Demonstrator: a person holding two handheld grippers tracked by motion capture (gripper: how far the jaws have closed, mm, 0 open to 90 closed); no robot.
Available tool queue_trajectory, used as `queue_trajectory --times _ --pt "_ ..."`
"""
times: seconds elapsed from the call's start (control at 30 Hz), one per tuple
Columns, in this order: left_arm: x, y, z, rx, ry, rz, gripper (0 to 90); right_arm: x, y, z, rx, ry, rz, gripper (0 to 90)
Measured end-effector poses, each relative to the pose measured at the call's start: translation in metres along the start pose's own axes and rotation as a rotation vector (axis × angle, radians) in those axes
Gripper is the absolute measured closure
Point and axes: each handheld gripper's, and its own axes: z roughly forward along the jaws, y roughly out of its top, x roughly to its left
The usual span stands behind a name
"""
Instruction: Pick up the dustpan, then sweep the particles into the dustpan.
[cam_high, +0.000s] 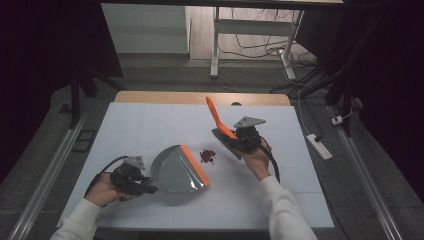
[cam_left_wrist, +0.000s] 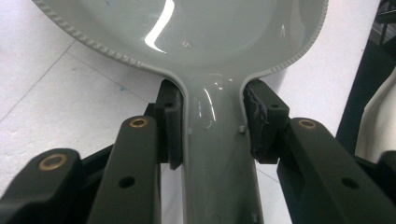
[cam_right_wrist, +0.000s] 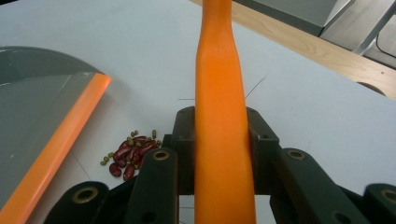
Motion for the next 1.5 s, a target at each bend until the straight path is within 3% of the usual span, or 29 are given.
queue_trajectory --times 0.87,1.5 --pt "0.006 0.002 0.009 0.006 -0.023 -0.030 62.0 0.006 -0.005 0.021 0.069 -0.003 -0.030 70.0" --pt "0.008 0.005 0.013 0.021 -0.024 -0.048 62.0 0.018 -0.005 0.039 0.100 0.018 -0.061 70.1"
